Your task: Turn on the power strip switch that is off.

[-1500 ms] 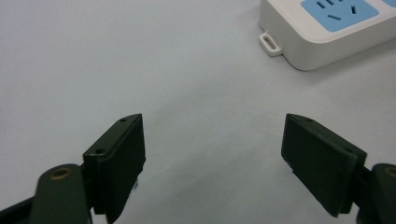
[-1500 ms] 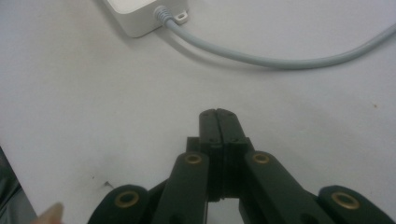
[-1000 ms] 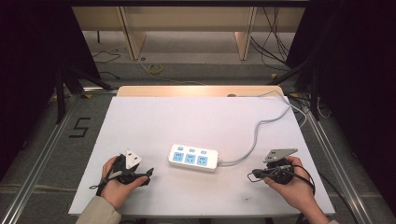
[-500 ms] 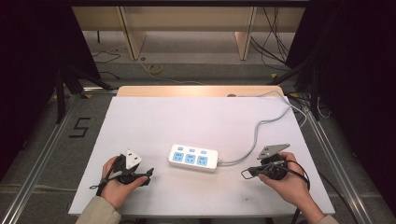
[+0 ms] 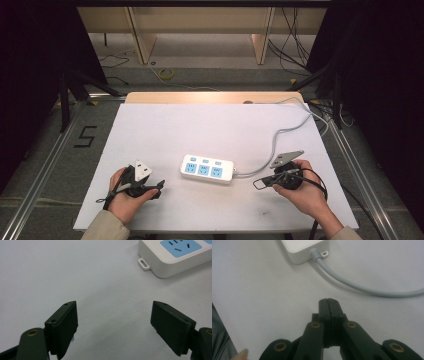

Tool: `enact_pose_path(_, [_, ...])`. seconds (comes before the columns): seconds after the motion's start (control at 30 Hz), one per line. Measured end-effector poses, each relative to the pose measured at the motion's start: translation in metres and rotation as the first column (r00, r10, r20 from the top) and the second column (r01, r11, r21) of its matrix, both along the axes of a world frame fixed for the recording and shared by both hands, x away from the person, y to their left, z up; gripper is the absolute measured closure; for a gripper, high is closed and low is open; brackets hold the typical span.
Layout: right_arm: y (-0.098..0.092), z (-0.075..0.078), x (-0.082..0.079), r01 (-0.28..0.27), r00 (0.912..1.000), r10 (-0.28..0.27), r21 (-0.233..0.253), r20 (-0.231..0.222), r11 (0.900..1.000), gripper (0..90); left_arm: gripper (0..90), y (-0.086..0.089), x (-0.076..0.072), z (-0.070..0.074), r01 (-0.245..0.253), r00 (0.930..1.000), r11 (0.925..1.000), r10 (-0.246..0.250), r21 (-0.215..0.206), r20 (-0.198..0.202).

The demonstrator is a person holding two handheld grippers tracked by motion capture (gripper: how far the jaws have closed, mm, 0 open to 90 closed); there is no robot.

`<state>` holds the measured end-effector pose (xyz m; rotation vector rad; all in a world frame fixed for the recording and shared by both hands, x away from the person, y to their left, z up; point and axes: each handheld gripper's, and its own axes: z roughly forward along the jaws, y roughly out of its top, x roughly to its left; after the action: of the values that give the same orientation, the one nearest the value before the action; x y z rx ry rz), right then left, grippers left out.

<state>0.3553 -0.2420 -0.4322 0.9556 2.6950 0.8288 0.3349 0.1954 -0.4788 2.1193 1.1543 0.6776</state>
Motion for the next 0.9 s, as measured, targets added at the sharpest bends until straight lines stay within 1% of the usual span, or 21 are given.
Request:
enact_pose_path(0.23, [0.003, 0.002, 0.003, -0.005, 1.0000, 0.005, -0.005, 0.001, 1.000, 90.0, 21.7, 0.000, 0.000, 0.000, 0.002, 1.0000, 1.0000, -0.002, 0.002, 0.000])
enact_pose_path(0.27, [0.004, 0.002, 0.003, 0.002, 1.0000, -0.002, -0.001, 0.003, 1.000, 90.0, 21.7, 0.000, 0.000, 0.000, 0.002, 1.0000, 1.0000, -0.002, 0.002, -0.001])
enact_pose_path(0.5, [0.009, 0.004, 0.006, -0.011, 0.9999, 0.011, -0.011, 0.004, 1.000, 90.0, 21.8, 0.000, 0.000, 0.000, 0.002, 1.0000, 1.0000, -0.002, 0.003, -0.001])
enact_pose_path(0.53, [0.010, 0.005, 0.006, -0.010, 0.9999, 0.010, -0.010, -0.002, 1.000, 90.0, 21.7, 0.000, 0.000, 0.000, 0.004, 1.0000, 1.0000, -0.004, 0.005, -0.003])
enact_pose_path(0.9, [0.016, 0.007, 0.010, -0.021, 0.9998, 0.021, -0.018, -0.001, 1.000, 90.0, 21.7, -0.001, 0.000, -0.001, 0.000, 1.0000, 1.0000, 0.000, -0.003, -0.003])
